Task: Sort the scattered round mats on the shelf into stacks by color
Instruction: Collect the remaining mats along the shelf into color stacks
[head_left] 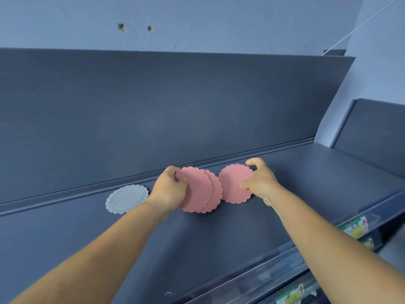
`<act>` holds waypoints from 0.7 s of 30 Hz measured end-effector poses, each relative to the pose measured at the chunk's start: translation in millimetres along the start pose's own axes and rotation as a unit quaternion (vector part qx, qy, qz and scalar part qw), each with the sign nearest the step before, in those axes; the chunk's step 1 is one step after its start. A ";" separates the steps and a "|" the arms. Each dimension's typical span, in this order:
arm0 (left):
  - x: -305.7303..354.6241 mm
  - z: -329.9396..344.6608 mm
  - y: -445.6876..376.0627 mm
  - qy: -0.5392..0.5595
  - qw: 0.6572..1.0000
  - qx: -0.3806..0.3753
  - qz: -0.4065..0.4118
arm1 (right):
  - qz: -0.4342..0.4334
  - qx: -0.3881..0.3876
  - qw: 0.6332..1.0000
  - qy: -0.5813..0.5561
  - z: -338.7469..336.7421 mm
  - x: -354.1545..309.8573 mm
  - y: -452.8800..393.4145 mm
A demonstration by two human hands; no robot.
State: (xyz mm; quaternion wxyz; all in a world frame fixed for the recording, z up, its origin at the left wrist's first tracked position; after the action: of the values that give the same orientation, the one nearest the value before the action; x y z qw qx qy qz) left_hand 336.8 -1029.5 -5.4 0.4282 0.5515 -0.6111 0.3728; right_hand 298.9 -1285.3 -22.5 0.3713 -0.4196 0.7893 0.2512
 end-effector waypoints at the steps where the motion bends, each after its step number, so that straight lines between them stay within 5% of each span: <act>1: 0.5 -1.2 0.5 0.005 1.000 0.001 0.002 | 0.001 -0.005 1.000 -0.031 0.3 0.6 2.1; 11: -9.5 -37.6 15.6 0.139 0.989 0.022 -0.044 | -0.033 -0.133 0.951 -0.276 44.7 -53.5 51.5; 21: -47.3 -164.4 70.2 0.146 0.982 0.109 -0.045 | -0.040 -0.230 0.921 -0.312 151.5 -147.1 157.4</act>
State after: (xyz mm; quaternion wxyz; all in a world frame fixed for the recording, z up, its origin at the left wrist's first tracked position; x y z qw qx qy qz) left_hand 286.6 -852.2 10.1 0.4659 0.5615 -0.4725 0.4944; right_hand 276.9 -1025.9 17.4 0.5020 -0.4247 0.5366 0.5288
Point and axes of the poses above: each hand's wrist, its own y-axis away from the middle knuckle, its own z-axis out of the palm, x = y × z, the point moved 8 cm from there along -y, towards the middle knuckle, and after that the axes turned 6 degrees about y, right-handed, at the moved point
